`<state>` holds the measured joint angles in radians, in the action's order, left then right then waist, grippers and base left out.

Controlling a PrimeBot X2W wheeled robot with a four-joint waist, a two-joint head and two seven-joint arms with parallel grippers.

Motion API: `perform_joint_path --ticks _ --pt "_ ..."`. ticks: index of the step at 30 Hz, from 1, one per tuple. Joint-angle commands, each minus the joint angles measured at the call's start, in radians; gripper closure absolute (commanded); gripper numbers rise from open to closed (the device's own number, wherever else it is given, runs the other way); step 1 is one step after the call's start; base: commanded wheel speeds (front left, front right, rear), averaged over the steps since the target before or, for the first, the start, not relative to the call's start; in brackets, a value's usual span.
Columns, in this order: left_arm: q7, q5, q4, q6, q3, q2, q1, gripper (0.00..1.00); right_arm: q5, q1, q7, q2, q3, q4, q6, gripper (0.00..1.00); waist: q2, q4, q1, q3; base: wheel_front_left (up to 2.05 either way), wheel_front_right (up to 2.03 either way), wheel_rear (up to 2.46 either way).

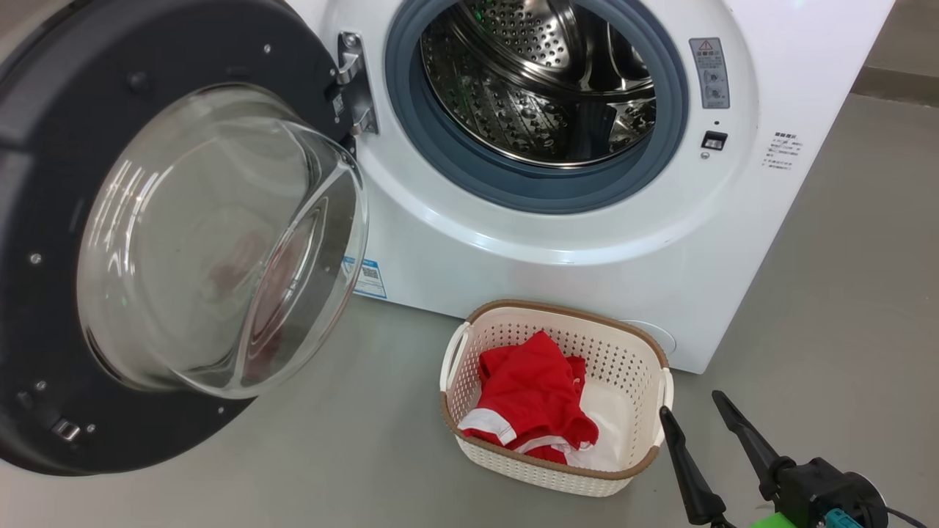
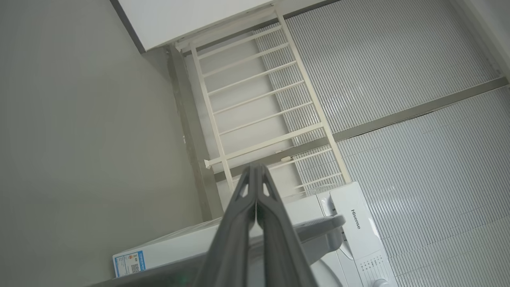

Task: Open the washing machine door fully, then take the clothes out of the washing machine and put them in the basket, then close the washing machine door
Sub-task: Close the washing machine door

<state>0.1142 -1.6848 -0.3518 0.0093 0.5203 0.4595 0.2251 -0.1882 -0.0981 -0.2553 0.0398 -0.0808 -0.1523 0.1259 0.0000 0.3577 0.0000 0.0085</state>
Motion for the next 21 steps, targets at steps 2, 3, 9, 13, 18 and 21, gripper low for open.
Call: perform_joint_path --ticks 2,3,9,13,18,21 --pt "0.024 0.015 0.001 -0.012 0.005 0.067 0.049 1.00 0.007 0.046 -0.005 0.010 -0.024 0.029 0.005 0.00 0.0000 -0.002 0.0000 0.002 0.00 0.00 0.00" --pt "0.031 0.019 -0.007 -0.013 -0.005 0.067 0.053 1.00 0.008 0.046 -0.004 0.010 -0.024 0.030 0.005 0.00 0.0000 -0.002 0.0000 0.002 0.00 0.00 0.00" --pt "0.077 0.030 -0.031 -0.026 -0.057 0.063 0.065 1.00 0.013 0.046 0.001 0.010 -0.024 0.034 0.005 0.00 0.0000 -0.001 0.0000 0.006 0.00 0.00 0.00" --pt "0.100 0.048 -0.046 -0.032 -0.092 0.063 0.068 1.00 0.016 0.052 0.006 0.010 -0.026 0.039 0.005 0.00 0.0000 -0.001 0.0000 0.012 0.00 0.00 0.00" --pt "0.126 0.051 -0.059 -0.043 -0.118 0.056 0.076 1.00 0.020 0.060 0.009 0.010 -0.030 0.043 0.005 0.00 0.0000 -0.006 0.0000 0.022 0.00 0.00 0.00" --pt "0.141 0.047 -0.064 -0.050 -0.123 0.056 0.076 1.00 0.021 0.061 0.010 0.010 -0.029 0.044 0.005 0.00 0.0000 -0.010 0.0000 0.026 0.00 0.00 0.00"
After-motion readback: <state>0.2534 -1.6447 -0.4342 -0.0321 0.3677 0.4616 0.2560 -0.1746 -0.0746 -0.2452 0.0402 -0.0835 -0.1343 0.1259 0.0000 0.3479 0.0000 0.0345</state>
